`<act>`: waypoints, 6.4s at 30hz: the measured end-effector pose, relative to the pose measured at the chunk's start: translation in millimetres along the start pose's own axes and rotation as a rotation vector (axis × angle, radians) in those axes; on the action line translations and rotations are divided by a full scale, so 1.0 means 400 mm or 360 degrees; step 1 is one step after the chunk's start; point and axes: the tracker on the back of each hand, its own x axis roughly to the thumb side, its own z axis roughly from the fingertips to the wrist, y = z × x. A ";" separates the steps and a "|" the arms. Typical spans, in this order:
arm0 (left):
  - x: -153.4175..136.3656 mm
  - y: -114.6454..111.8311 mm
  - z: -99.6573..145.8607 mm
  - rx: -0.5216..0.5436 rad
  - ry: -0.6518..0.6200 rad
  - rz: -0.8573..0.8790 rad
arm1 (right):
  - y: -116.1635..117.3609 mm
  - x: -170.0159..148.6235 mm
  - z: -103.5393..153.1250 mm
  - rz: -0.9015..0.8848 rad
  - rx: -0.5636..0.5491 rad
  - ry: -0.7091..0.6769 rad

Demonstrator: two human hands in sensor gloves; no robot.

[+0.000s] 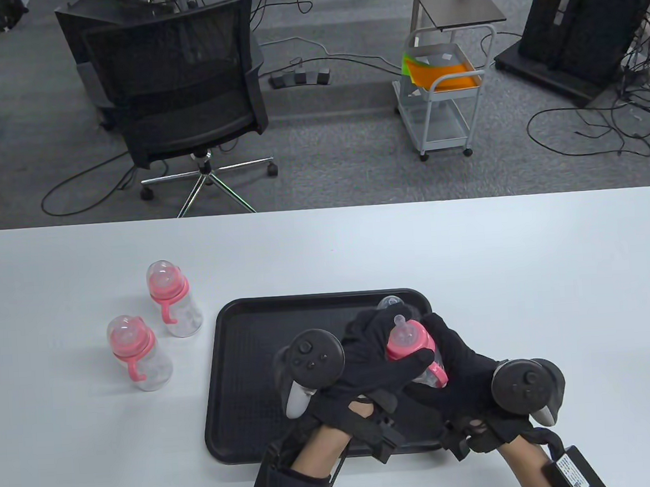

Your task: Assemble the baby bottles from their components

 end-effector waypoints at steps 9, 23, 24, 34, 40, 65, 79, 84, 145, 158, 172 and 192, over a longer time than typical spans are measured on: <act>-0.016 -0.011 0.015 0.0126 0.0078 -0.0277 | 0.011 0.024 0.003 0.0391 -0.0048 -0.0054; -0.047 0.015 -0.039 -0.0426 -0.0028 0.0120 | -0.010 -0.014 -0.008 0.0111 0.0068 -0.0014; -0.044 0.013 -0.032 -0.0295 -0.0039 -0.0017 | -0.006 -0.005 -0.004 0.0192 0.0018 -0.0007; -0.038 0.013 -0.040 -0.0837 0.0003 0.0131 | 0.004 -0.016 -0.009 0.0146 0.0143 -0.0036; -0.019 0.054 -0.023 -0.0322 0.0049 -0.0151 | 0.015 -0.001 -0.008 0.0272 0.0149 -0.0066; 0.026 0.051 -0.030 -0.0524 0.0097 -0.0572 | 0.033 -0.003 -0.017 0.0213 0.0320 -0.0095; 0.046 -0.012 -0.039 -0.0780 -0.0045 -0.0951 | 0.030 -0.035 -0.020 0.0217 0.0452 -0.0053; 0.045 -0.004 -0.034 -0.0640 0.0014 -0.0729 | 0.032 -0.016 -0.018 0.0259 0.0405 -0.0054; -0.280 -0.300 -0.323 -0.0749 0.0618 -0.1564 | -0.166 -0.217 -0.009 0.0009 -0.0239 0.0536; -0.165 -0.112 -0.266 -0.0464 0.0278 -0.1056 | -0.159 -0.202 -0.009 -0.0014 -0.0243 0.0475; 0.069 0.048 -0.152 -0.0168 -0.0392 -0.0296 | -0.125 -0.144 -0.012 0.0044 -0.0182 0.0328; 0.122 -0.023 -0.097 -0.0307 -0.0495 -0.0598 | -0.053 -0.042 -0.015 0.0271 -0.0040 0.0098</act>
